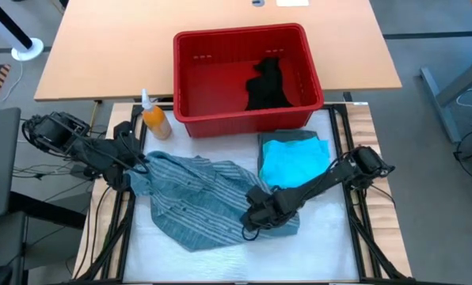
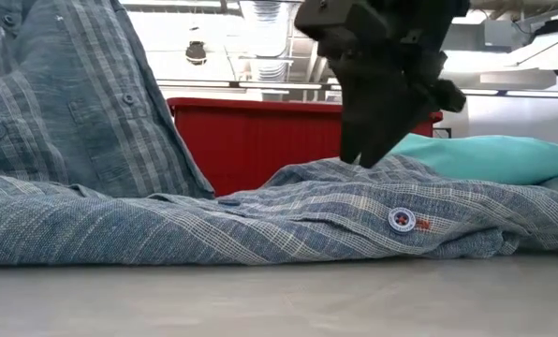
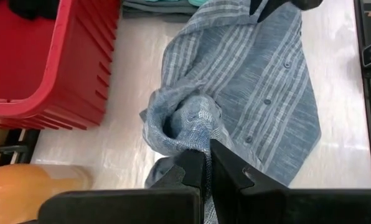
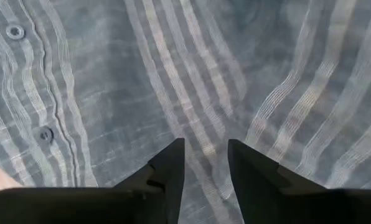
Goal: Fold Laundry from Bin
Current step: Fold the blue patterned polo shirt
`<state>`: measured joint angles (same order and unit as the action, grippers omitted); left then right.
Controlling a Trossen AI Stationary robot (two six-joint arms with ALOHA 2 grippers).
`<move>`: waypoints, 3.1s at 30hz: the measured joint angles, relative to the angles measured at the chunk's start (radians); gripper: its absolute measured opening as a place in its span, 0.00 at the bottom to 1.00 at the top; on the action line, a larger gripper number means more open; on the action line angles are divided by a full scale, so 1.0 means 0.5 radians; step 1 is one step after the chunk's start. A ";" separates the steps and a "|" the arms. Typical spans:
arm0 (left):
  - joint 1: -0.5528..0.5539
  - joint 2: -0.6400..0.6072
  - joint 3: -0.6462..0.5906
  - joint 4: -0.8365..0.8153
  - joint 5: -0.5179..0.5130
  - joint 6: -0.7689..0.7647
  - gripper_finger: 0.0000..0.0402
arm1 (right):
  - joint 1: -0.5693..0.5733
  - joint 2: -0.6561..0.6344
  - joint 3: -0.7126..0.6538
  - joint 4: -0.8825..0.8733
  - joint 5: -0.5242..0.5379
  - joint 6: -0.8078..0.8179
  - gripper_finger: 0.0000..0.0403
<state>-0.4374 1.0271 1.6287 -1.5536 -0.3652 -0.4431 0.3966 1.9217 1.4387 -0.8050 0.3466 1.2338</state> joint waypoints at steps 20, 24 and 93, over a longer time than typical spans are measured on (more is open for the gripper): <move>0.000 -0.005 0.000 -0.002 0.009 0.009 0.00 | -0.008 0.165 0.000 -0.130 0.023 0.156 0.05; 0.001 -0.004 0.000 -0.002 0.009 -0.023 0.00 | -0.031 0.083 -0.001 -0.131 -0.015 0.104 0.04; 0.001 -0.096 0.001 -0.035 -0.129 -0.279 0.00 | -0.389 -0.203 0.482 -1.527 0.169 0.035 0.05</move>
<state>-0.4370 0.9791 1.6291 -1.5711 -0.4297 -0.5826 0.2019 1.8202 1.6798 -1.5684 0.4308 1.2515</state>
